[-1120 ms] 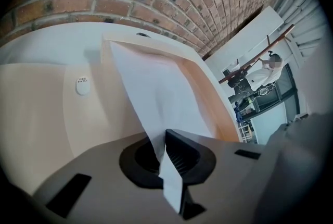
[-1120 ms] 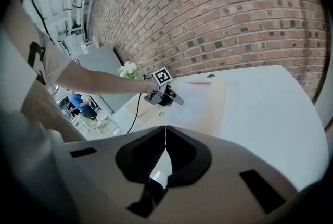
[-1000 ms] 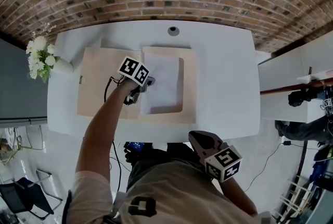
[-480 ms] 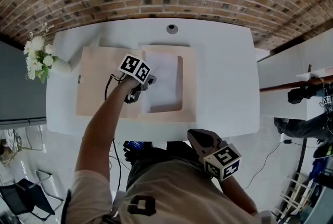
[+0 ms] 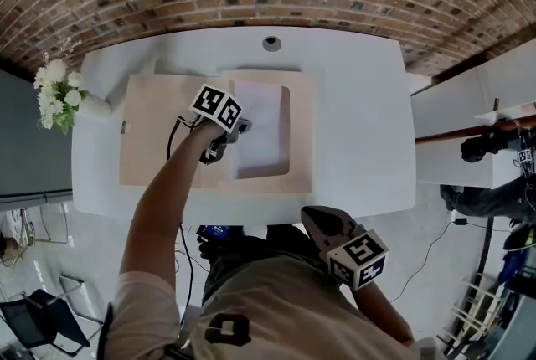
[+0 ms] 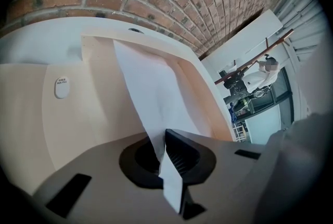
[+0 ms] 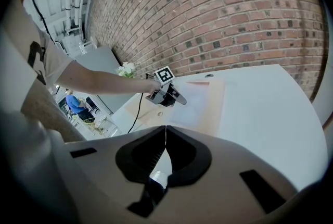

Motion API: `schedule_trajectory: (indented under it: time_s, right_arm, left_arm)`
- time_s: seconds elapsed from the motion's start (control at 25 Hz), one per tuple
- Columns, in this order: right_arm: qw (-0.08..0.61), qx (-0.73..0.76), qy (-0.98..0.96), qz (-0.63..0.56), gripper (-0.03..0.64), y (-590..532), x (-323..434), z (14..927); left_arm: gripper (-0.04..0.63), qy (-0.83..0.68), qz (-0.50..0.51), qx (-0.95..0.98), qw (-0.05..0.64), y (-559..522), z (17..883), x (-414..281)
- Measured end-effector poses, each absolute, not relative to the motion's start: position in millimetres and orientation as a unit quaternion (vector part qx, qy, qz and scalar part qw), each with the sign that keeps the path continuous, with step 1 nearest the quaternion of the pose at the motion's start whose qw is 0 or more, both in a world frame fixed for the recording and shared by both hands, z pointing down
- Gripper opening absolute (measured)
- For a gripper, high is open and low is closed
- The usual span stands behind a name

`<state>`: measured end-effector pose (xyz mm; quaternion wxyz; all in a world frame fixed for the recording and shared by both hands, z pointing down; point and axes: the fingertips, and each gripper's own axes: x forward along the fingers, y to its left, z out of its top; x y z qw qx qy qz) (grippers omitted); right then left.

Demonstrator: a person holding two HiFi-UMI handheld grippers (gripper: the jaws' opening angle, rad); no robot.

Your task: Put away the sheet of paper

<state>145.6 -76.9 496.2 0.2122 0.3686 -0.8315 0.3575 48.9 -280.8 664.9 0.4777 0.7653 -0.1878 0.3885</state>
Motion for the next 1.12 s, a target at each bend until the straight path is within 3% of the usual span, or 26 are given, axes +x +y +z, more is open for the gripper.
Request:
schedule_trajectory:
  time_s: [1.12]
  right_arm:
    - [0.200, 0.359, -0.838, 0.358, 0.023, -74.4, 146.0, 495.0]
  left_arm:
    - [0.017, -0.200, 0.397, 0.763, 0.470, -282.2, 664.9, 54.4]
